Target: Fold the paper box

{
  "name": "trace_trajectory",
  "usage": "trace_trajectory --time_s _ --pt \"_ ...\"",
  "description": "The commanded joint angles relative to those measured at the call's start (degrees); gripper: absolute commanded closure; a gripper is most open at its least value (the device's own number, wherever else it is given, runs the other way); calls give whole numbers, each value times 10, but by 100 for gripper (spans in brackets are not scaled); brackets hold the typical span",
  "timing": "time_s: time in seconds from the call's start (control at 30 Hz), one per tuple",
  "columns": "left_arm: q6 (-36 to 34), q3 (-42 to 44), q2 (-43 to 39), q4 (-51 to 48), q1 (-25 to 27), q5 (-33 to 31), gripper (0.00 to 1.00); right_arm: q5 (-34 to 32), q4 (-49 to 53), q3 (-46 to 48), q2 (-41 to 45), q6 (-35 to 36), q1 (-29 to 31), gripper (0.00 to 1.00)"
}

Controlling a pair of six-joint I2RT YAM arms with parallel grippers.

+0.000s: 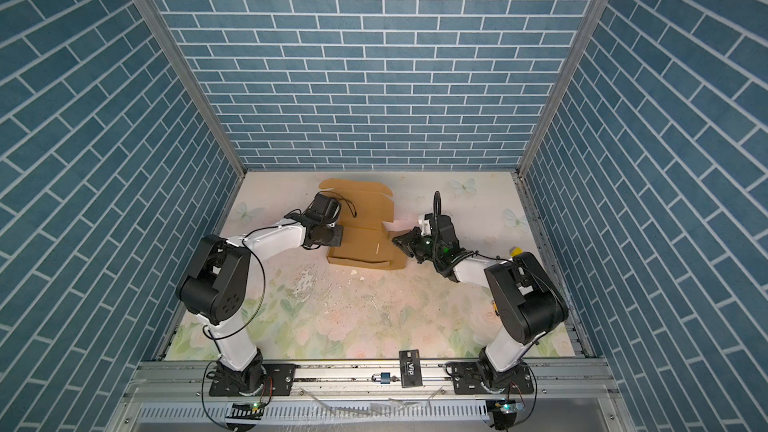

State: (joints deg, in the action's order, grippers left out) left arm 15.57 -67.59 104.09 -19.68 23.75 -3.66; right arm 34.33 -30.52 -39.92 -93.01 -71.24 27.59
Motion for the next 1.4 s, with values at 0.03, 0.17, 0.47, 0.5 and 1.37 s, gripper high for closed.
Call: trace_trajectory --time_s 0.03,0.17,0.47,0.5,1.37 --pt "-1 -13 -10 -5 -20 -11 100 26 56 -10 4 44 15 100" --pt "8 -20 -4 -16 -37 -7 100 37 84 -36 -26 59 36 100" --pt "15 -9 -13 -9 -60 2 100 44 128 -101 -100 86 65 100" --pt "15 -4 -17 -4 -60 2 100 40 127 -102 -103 86 65 100" --pt "51 -10 0 -7 -33 31 100 11 168 -208 -178 118 66 100"
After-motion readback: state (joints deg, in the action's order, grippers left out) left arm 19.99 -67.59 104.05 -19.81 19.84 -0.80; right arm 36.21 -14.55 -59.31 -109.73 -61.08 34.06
